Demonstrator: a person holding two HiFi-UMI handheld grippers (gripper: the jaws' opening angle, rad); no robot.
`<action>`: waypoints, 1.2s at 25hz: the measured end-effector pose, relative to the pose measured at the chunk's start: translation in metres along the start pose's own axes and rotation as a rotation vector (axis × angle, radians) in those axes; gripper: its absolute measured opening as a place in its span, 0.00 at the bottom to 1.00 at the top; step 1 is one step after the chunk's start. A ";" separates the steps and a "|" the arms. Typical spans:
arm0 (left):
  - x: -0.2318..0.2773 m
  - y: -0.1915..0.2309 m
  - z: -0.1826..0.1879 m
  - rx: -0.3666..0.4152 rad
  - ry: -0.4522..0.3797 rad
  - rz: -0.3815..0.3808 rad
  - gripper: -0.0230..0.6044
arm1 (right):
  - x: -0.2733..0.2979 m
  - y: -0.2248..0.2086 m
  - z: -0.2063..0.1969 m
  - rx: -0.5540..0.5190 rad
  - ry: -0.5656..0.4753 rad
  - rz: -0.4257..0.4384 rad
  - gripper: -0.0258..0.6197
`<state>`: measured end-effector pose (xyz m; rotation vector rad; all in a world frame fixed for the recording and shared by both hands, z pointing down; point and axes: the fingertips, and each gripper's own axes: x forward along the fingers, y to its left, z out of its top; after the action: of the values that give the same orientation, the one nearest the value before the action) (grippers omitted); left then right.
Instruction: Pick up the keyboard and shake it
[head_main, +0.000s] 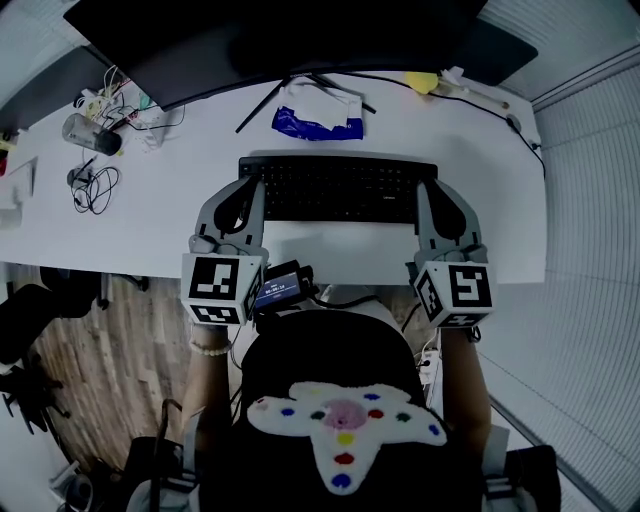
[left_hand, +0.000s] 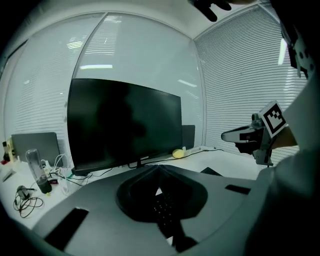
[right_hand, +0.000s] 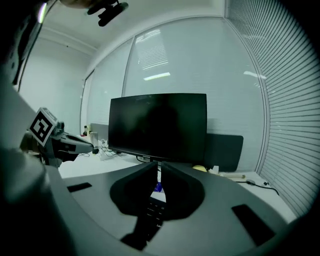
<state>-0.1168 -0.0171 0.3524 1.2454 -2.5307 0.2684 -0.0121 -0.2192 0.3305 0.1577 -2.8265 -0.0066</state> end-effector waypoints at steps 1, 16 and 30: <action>-0.002 -0.004 0.004 0.012 -0.008 -0.009 0.06 | -0.003 0.004 0.003 -0.012 -0.010 0.007 0.11; -0.025 -0.028 0.039 0.066 -0.085 -0.049 0.06 | -0.024 0.025 0.024 -0.030 -0.058 0.071 0.11; -0.016 -0.034 0.034 0.106 -0.046 -0.071 0.06 | -0.022 0.023 0.018 -0.077 -0.020 0.050 0.11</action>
<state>-0.0871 -0.0362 0.3165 1.3928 -2.5341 0.3656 0.0007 -0.1945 0.3071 0.0696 -2.8444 -0.1063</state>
